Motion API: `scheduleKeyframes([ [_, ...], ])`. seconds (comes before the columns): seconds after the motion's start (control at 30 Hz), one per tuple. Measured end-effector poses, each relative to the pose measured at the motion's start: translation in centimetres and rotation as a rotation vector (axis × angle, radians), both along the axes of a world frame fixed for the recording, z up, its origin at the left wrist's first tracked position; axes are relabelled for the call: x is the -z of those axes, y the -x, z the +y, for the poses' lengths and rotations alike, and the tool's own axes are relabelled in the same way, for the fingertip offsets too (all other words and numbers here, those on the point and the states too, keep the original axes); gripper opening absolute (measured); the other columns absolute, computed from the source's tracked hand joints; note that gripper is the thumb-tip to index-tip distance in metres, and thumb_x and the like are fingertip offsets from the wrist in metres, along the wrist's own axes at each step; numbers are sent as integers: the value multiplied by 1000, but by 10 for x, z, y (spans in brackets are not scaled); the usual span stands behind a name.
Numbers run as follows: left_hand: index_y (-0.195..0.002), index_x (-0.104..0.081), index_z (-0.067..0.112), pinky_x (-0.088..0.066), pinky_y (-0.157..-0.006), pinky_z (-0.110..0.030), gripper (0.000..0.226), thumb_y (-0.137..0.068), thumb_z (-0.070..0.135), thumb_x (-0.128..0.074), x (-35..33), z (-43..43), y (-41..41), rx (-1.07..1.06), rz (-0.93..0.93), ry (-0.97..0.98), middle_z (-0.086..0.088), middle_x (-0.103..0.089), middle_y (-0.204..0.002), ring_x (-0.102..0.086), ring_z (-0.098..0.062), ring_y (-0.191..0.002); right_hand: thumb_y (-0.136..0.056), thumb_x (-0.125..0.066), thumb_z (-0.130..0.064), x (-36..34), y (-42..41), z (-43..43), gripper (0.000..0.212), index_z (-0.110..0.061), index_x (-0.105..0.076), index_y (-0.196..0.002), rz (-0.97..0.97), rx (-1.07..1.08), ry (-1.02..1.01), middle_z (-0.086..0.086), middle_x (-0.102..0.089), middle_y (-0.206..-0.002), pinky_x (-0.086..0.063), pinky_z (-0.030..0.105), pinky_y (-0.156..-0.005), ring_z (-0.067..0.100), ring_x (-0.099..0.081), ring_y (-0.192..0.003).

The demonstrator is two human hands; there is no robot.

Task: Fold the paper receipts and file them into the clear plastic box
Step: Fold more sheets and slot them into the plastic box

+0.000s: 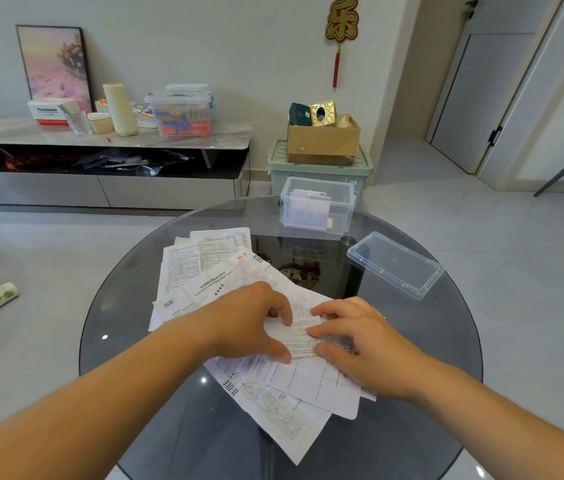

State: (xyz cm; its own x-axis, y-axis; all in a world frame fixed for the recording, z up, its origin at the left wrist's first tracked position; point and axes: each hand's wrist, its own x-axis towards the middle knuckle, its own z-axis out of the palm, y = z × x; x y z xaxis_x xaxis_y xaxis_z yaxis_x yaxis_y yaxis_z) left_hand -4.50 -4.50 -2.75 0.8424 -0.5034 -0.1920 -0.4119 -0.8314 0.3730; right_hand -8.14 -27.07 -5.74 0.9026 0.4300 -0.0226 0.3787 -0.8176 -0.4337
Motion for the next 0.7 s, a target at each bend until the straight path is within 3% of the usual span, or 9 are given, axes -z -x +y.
scheduleKeyframes([
  [0.2,-104,-57,35,-41,-75,-14,43,-73,48,-85,0,-3,-2,-28,35,32,17,-55,-108,-53,-6,-93,-98,-52,-49,-4,2,3,38,-40,-58,-135,16,8,43,-25,-36,-145,-29,31,-114,0,-25,-131],
  [0.37,-95,-52,32,-40,-73,-16,46,-69,48,-87,-1,-7,-3,-59,33,5,19,-53,-99,-53,-7,-88,-97,-54,-50,-5,1,4,37,-40,-60,-132,-3,15,31,-25,-39,-144,-30,31,-114,0,-27,-130],
  [0.47,-102,-47,36,-41,-72,-16,56,-67,49,-88,-2,-9,-3,-68,56,12,19,-52,-100,-54,-8,-90,-96,-57,-49,-6,1,4,35,-39,-61,-129,1,25,3,-26,-42,-142,-33,30,-112,-1,-29,-128],
  [0.57,-112,-45,38,-43,-75,-13,64,-66,47,-89,-3,-9,-2,-73,59,36,18,-51,-103,-55,-9,-95,-93,-62,-47,-7,-2,5,32,-38,-63,-123,18,46,-52,-27,-48,-132,-39,29,-107,-3,-36,-122],
  [0.7,-110,-46,40,-43,-72,-11,62,-67,41,-91,-3,-10,-1,-43,69,100,19,-52,-104,-56,-8,-96,-89,-69,-46,-12,-7,9,25,-42,-61,-112,48,117,-134,-26,-52,-112,-48,25,-92,0,-49,-107],
])
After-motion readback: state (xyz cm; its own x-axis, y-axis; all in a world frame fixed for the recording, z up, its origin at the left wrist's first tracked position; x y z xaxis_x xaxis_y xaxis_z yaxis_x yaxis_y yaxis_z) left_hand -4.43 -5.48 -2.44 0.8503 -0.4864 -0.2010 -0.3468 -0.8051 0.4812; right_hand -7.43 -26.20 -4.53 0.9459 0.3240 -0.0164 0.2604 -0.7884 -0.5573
